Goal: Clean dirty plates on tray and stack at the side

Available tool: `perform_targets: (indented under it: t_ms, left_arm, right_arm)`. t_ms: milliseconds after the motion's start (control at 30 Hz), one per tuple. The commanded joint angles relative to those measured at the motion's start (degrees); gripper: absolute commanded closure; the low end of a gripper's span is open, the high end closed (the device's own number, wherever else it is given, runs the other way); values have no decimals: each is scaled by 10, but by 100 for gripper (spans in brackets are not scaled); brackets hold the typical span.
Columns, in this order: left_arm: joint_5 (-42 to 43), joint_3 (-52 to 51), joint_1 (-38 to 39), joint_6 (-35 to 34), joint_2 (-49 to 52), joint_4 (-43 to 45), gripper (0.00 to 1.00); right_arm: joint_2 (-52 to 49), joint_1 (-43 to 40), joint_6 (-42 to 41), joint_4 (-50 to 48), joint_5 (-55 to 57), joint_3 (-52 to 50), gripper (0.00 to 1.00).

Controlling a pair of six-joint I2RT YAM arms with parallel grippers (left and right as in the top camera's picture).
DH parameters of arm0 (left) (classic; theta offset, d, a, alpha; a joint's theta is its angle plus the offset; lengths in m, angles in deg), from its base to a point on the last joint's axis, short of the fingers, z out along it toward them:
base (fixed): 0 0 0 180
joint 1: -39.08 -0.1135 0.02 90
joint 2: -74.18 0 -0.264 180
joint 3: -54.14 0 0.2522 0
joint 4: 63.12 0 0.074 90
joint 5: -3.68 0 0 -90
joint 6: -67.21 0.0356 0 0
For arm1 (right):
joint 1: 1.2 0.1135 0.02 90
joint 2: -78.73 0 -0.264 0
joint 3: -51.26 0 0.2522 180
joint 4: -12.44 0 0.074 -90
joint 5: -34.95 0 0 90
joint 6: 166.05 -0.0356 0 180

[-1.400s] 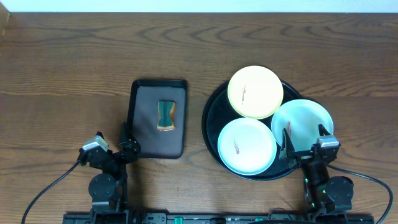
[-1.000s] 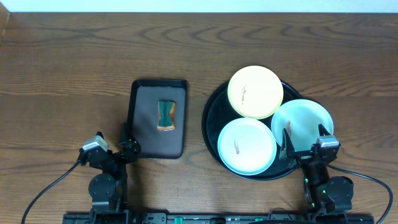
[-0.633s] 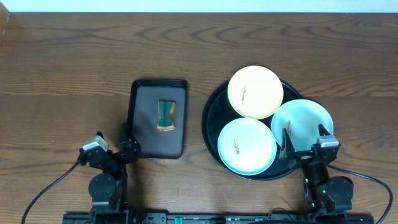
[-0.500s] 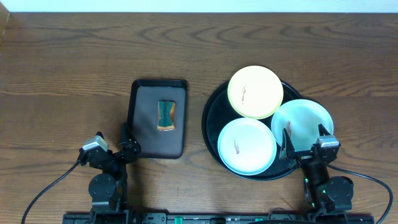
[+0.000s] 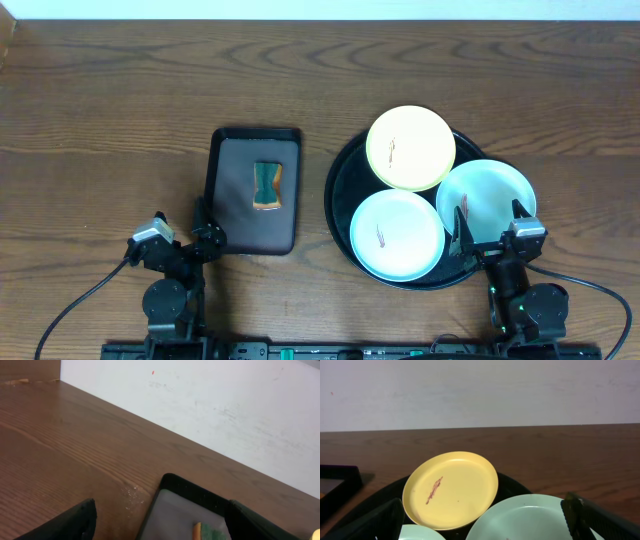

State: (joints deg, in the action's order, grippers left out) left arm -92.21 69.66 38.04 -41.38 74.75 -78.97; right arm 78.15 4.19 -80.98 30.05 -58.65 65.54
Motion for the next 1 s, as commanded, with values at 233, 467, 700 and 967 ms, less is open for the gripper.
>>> perform_targets:
  t_ms: [233, 467, 700, 967]
  left_arm:
    - [3, -15, -2, 1, -3, -15, 18]
    - [3, -15, -2, 1, -3, -15, 17]
    - [3, -15, -2, 1, -3, -15, 18]
    - [3, -15, -2, 1, -3, -15, 17]
  right_arm:
    - [0, -2, 7, 2, 3, -2, 1]
    - [0, -2, 7, 2, 3, -2, 1]
    - [0, -2, 7, 2, 3, -2, 1]
    - [0, -2, 7, 2, 3, -2, 1]
